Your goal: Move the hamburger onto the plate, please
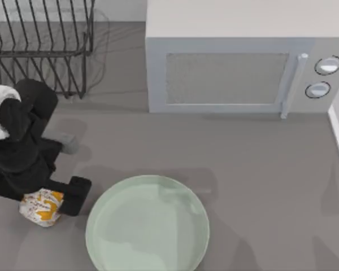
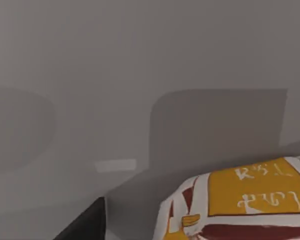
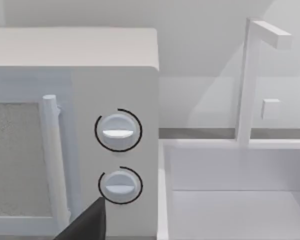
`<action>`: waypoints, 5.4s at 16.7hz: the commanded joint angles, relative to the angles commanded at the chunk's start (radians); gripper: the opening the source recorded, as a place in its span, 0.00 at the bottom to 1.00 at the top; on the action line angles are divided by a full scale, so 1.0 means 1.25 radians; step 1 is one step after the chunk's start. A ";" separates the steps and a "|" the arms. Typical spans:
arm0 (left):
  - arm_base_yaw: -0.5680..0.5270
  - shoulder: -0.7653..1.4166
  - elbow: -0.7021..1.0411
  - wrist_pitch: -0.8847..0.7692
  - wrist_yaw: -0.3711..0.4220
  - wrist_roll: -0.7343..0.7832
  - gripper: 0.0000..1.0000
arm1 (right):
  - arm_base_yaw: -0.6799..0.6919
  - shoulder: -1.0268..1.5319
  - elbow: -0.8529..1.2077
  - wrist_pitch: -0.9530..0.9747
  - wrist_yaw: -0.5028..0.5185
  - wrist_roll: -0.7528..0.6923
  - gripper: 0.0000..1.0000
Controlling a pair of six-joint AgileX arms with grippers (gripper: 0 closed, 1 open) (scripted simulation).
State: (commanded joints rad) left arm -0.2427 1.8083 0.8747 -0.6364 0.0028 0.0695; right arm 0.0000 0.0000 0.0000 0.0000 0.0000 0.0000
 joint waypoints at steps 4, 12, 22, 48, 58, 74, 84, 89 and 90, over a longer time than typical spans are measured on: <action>0.000 0.009 -0.007 0.012 0.000 0.000 1.00 | 0.000 0.000 0.000 0.000 0.000 0.000 1.00; 0.000 0.009 -0.007 0.012 0.000 0.000 0.47 | 0.000 0.000 0.000 0.000 0.000 0.000 1.00; 0.000 0.009 -0.007 0.012 0.000 0.000 0.00 | 0.000 0.000 0.000 0.000 0.000 0.000 1.00; -0.082 -0.127 0.256 -0.373 -0.001 0.085 0.00 | 0.000 0.000 0.000 0.000 0.000 0.000 1.00; -0.448 0.033 0.392 -0.398 0.004 0.554 0.00 | 0.000 0.000 0.000 0.000 0.000 0.000 1.00; -0.476 0.077 0.300 -0.258 0.003 0.595 0.00 | 0.000 0.000 0.000 0.000 0.000 0.000 1.00; -0.476 0.077 0.300 -0.258 0.003 0.595 0.60 | 0.000 0.000 0.000 0.000 0.000 0.000 1.00; -0.476 0.077 0.300 -0.258 0.003 0.595 0.98 | 0.000 0.000 0.000 0.000 0.000 0.000 1.00; -0.476 0.077 0.300 -0.258 0.003 0.595 1.00 | 0.000 0.000 0.000 0.000 0.000 0.000 1.00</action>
State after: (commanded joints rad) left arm -0.8373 1.9050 1.2497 -0.9594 0.0066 0.8133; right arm 0.0000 0.0000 0.0000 0.0000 0.0000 0.0000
